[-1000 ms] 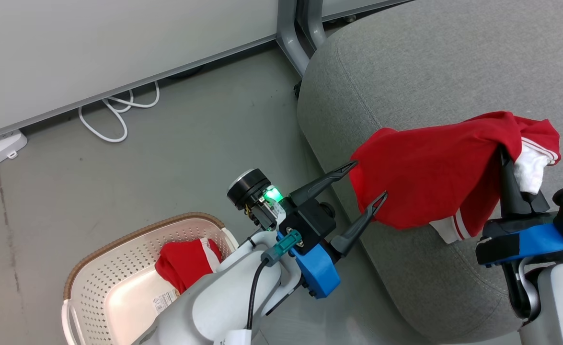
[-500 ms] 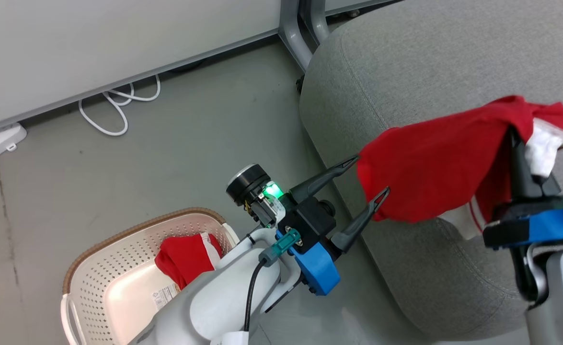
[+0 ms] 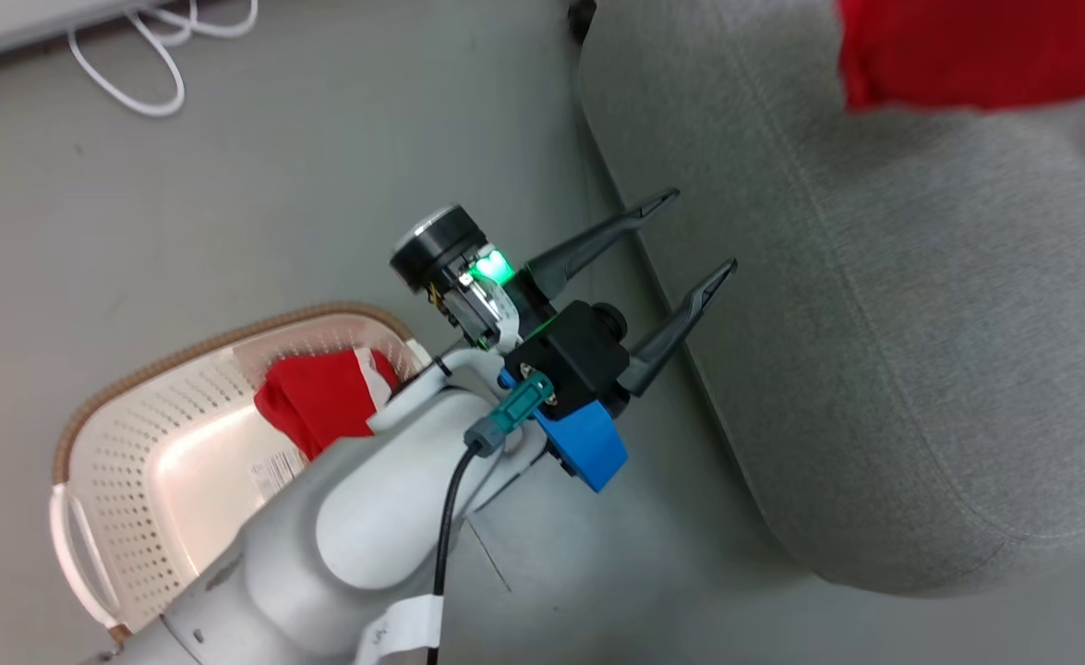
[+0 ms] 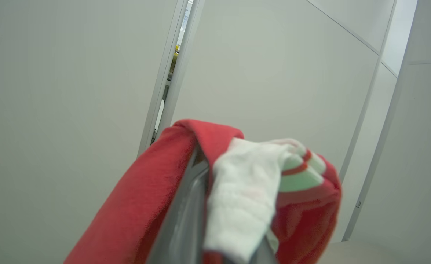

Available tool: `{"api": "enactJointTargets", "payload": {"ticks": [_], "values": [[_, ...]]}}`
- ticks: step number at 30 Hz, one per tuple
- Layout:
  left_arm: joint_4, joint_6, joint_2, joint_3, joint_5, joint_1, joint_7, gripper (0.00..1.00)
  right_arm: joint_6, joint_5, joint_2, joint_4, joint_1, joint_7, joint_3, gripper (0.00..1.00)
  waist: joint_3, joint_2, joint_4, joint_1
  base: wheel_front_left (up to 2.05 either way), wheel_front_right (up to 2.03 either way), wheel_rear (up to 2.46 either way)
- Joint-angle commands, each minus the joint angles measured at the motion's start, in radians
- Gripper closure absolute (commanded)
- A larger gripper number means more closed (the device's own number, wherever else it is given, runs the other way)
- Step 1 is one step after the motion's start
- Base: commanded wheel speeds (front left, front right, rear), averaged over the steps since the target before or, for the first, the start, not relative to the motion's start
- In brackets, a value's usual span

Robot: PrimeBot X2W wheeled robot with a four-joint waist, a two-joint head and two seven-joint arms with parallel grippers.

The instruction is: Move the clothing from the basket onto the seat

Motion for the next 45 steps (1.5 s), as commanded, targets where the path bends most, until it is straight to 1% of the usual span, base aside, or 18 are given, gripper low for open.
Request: {"api": "enactJointTargets", "payload": {"ticks": [1, 5, 9, 13, 16, 20, 25, 31, 37, 38, 39, 40, 41, 45], "values": [[-0.011, 0.005, 0.016, 0.007, 0.010, -0.029, 0.002, 0.00, 0.000, 0.003, -0.023, -0.008, -0.044, -0.003, -0.029, 1.00, 0.098, 0.0000, -0.001, -0.0001, 0.00, 0.00, 0.00], [-0.042, 0.006, 0.049, 0.013, 0.030, -0.071, 0.016, 0.00, 0.000, -0.007, -0.082, -0.006, -0.136, -0.004, -0.107, 1.00, 0.189, 0.0000, -0.002, -0.0001, 0.00, 0.00, 0.00], [-0.081, 0.009, 0.077, 0.017, 0.047, -0.107, 0.031, 0.00, 0.000, -0.011, -0.145, 0.028, -0.202, -0.003, -0.173, 1.00, 0.268, 0.0000, -0.001, -0.0001, 0.00, 0.00, 0.00], [-0.114, 0.009, 0.095, 0.016, 0.056, -0.131, 0.043, 0.00, 0.000, -0.007, -0.189, 0.115, -0.244, -0.004, -0.238, 1.00, 0.323, 0.0000, 0.010, -0.0001, 0.00, 0.00, 0.00], [-0.132, 0.012, 0.103, 0.015, 0.062, -0.140, 0.049, 0.00, 0.000, -0.016, -0.194, 0.179, -0.256, -0.003, -0.270, 1.00, 0.350, 0.0000, 0.018, -0.0001, 0.00, 0.00, 0.00], [-0.150, 0.017, 0.109, 0.013, 0.063, -0.147, 0.052, 0.00, 0.000, -0.026, -0.163, 0.251, -0.243, -0.004, -0.276, 1.00, 0.374, 0.0000, 0.022, -0.0001, 0.00, 0.00, 0.00], [-0.154, 0.018, 0.116, 0.006, 0.062, -0.147, 0.056, 0.00, 0.000, -0.044, -0.097, 0.314, -0.203, -0.004, -0.255, 1.00, 0.388, 0.0000, 0.023, -0.0001, 0.00, 0.00, 0.00], [-0.149, 0.018, 0.118, -0.002, 0.056, -0.148, 0.052, 0.00, 0.000, -0.019, -0.030, 0.386, -0.159, -0.003, -0.265, 1.00, 0.391, 0.0000, 0.030, -0.0001, 0.00, 0.00, 0.00], [-0.142, 0.022, 0.124, -0.002, 0.048, -0.150, 0.047, 0.00, 0.000, -0.002, -0.009, 0.434, -0.125, -0.003, -0.241, 1.00, 0.383, 0.0000, 0.033, -0.0001, 0.00, 0.00, 0.00], [-0.139, 0.024, 0.125, -0.002, 0.046, -0.149, 0.047, 0.00, 0.000, -0.001, -0.006, 0.440, -0.121, -0.003, -0.236, 0.93, 0.379, 0.0000, 0.032, -0.0001, 0.00, 0.00, 0.00], [-0.138, 0.026, 0.124, -0.002, 0.045, -0.148, 0.045, 0.00, 0.000, 0.001, -0.007, 0.444, -0.119, -0.003, -0.234, 0.54, 0.375, 0.0000, 0.032, -0.0001, 0.00, 0.00, 0.00], [-0.136, 0.028, 0.122, -0.002, 0.045, -0.147, 0.042, 0.00, 0.000, 0.004, -0.008, 0.443, -0.117, -0.003, -0.232, 0.02, 0.371, 0.0000, 0.033, -0.0001, 0.00, 0.00, 0.00], [-0.133, 0.028, 0.119, -0.004, 0.044, -0.144, 0.039, 0.00, 0.000, 0.002, -0.009, 0.440, -0.111, -0.003, -0.230, 0.00, 0.363, 0.0000, 0.033, -0.0001, 0.00, 0.00, 0.00], [-0.113, 0.036, 0.102, -0.007, 0.032, -0.120, 0.020, 0.00, 0.000, -0.011, 0.000, 0.406, -0.054, -0.003, -0.236, 0.00, 0.305, 0.0000, 0.040, -0.0001, 0.00, 0.00, 0.00]]}}
